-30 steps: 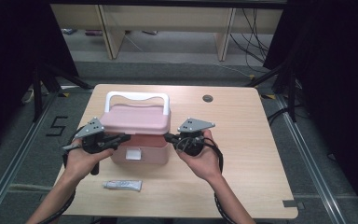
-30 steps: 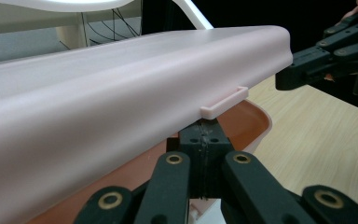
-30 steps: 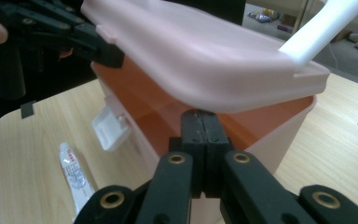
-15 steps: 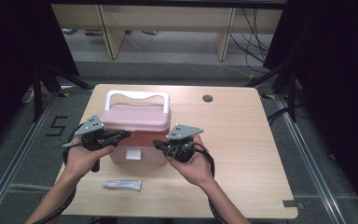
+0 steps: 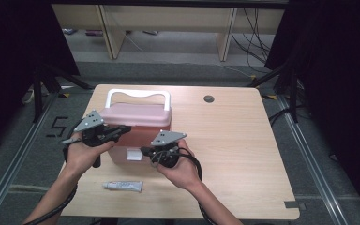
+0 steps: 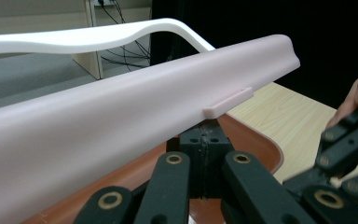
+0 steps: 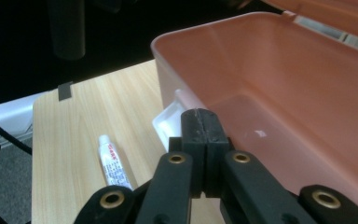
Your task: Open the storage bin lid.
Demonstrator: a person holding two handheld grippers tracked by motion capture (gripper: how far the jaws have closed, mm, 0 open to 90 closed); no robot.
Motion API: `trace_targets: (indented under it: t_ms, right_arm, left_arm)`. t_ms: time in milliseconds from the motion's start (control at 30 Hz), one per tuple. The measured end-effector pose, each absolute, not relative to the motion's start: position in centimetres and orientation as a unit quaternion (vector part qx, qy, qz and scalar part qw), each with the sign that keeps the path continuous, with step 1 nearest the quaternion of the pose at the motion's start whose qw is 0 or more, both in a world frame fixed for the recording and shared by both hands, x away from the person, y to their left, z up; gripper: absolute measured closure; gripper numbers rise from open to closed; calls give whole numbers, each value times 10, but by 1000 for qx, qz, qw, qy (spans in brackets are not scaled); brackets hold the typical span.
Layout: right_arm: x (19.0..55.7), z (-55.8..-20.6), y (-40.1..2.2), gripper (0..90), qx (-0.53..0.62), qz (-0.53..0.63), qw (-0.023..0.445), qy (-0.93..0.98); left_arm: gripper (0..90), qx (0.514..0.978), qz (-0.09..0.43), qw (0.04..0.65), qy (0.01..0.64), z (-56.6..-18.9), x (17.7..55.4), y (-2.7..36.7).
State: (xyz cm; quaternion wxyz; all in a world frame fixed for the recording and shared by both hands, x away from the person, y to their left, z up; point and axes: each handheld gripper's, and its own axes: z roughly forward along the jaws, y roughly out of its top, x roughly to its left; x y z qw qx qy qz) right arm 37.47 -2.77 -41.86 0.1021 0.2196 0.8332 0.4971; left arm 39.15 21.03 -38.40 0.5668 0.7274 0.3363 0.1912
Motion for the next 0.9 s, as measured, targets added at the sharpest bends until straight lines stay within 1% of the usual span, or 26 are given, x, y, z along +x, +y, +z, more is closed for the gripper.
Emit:
trace_targets:
  t_ms: [100, 133, 200, 233, 267, 367, 433, 567, 733, 833, 900]
  right_arm:
    - [373, -423, -20, 900, 217, 493, 98, 837]
    - [374, -425, -17, 900, 210, 498, 103, 835]
    - [372, -425, -16, 900, 217, 492, 97, 838]
    - [374, -427, -12, 900, 208, 495, 107, 837]
    - [373, -427, -11, 900, 214, 487, 98, 841]
    - [375, -431, -6, 900, 204, 492, 111, 839]
    - [375, -433, -3, 900, 208, 488, 106, 841]
    - [376, -436, 1, 900, 201, 480, 109, 847]
    - [376, -438, 4, 900, 207, 475, 103, 849]
    - [378, -441, 5, 900, 197, 476, 115, 849]
    - [378, -440, 5, 900, 198, 473, 113, 851]
  left_arm:
    - [896, 727, 197, 567, 334, -381, 395, 210]
    - [896, 727, 197, 567, 333, -380, 395, 210]
    - [896, 726, 198, 568, 333, -379, 396, 210]
    - [896, 726, 200, 568, 332, -377, 397, 210]
    - [896, 725, 200, 569, 333, -377, 398, 209]
    - [896, 724, 203, 571, 330, -374, 401, 209]
    - [896, 724, 204, 570, 331, -372, 402, 209]
    - [896, 721, 207, 572, 331, -368, 406, 209]
    - [896, 717, 214, 574, 332, -364, 409, 209]
    - [896, 714, 224, 575, 331, -361, 412, 209]
    - [896, 712, 229, 575, 331, -359, 414, 208]
